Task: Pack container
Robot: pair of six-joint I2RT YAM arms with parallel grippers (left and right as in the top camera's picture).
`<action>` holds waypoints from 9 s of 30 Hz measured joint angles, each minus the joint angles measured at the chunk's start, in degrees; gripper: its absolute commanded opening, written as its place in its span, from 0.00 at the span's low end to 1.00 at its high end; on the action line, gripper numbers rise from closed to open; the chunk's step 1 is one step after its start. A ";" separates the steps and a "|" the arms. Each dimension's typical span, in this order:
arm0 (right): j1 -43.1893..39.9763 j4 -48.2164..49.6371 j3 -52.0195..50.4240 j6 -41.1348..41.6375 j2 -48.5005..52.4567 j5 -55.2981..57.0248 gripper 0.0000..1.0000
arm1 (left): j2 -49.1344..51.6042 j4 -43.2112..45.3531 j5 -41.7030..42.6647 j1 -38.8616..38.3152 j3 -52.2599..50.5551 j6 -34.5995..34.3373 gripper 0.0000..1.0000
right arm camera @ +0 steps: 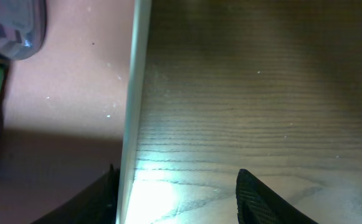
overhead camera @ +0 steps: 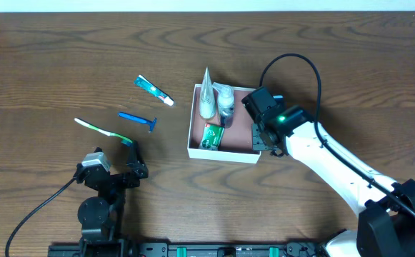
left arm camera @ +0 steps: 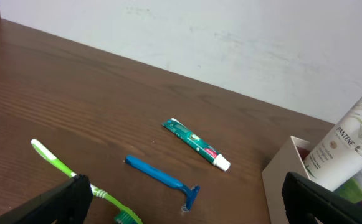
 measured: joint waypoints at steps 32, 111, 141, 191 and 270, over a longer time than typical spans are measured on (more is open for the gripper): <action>-3.80 2.10 5.75 -9.22 -6.91 -6.43 0.91 | 0.00 0.00 0.00 0.00 0.00 0.00 0.98; -49.83 -2.01 6.03 -7.02 -9.07 -8.22 0.99 | 0.00 0.04 0.79 0.00 -0.02 0.00 0.98; -49.83 -2.05 6.05 -7.02 -9.07 -8.63 0.99 | 59.84 -24.52 4.55 0.00 44.68 -1.86 0.98; -49.83 -2.05 6.05 -7.02 -9.07 -8.63 0.99 | 89.00 -23.26 7.50 17.33 48.22 -24.63 0.95; -49.83 -2.03 6.05 -7.02 -9.07 -8.63 0.99 | 107.27 -38.23 2.05 13.53 65.07 -21.81 0.95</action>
